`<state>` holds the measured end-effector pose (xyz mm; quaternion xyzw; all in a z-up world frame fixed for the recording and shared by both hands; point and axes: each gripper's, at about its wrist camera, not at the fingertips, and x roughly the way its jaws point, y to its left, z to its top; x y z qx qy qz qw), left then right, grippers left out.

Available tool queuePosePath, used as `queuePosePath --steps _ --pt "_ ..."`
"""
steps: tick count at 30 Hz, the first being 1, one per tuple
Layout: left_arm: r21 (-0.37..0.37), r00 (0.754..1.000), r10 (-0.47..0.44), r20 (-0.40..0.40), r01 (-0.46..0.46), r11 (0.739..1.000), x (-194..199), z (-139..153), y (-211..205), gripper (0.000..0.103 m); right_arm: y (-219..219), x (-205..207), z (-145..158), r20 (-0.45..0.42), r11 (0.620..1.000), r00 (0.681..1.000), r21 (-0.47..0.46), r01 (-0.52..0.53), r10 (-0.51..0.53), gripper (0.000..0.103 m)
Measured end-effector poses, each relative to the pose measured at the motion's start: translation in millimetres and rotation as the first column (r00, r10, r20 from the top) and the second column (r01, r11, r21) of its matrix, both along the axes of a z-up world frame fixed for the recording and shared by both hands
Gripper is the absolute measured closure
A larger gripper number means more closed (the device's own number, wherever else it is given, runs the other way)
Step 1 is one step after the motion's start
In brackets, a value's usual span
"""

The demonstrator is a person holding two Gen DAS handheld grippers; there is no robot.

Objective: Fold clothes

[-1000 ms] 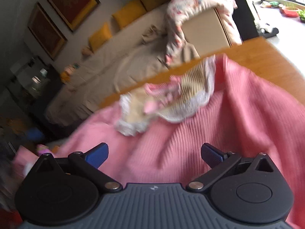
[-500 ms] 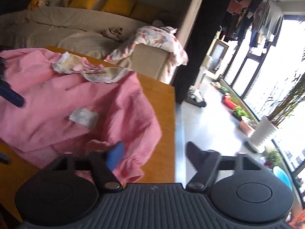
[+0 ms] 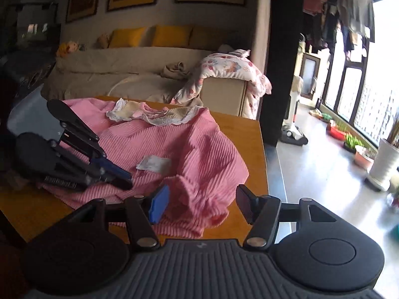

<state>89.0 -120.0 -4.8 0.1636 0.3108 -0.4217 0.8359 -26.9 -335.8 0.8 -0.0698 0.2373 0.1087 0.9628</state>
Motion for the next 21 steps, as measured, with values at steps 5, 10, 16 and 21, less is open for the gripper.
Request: queuePosePath --steps 5,10,16,21 --pt "-0.227 0.994 0.074 -0.078 -0.090 0.970 13.4 51.1 40.7 0.100 23.5 -15.8 -4.6 0.045 0.993 0.997 -0.101 -0.062 0.067 0.043" --pt "-0.274 0.995 0.084 -0.053 -0.095 0.957 0.3 74.8 61.4 0.099 72.6 -11.2 -13.7 0.036 0.952 0.978 -0.243 -0.189 0.203 0.043" --pt "-0.129 0.994 0.108 0.010 -0.106 0.986 -24.1 60.6 86.5 0.056 104.7 11.3 -26.1 -0.001 0.911 0.966 -0.332 -0.244 0.258 0.040" --pt "-0.035 0.996 0.091 -0.017 -0.091 0.995 -48.3 26.0 88.0 0.030 120.8 27.4 -22.6 0.020 0.908 0.965 -0.346 -0.238 0.260 0.039"
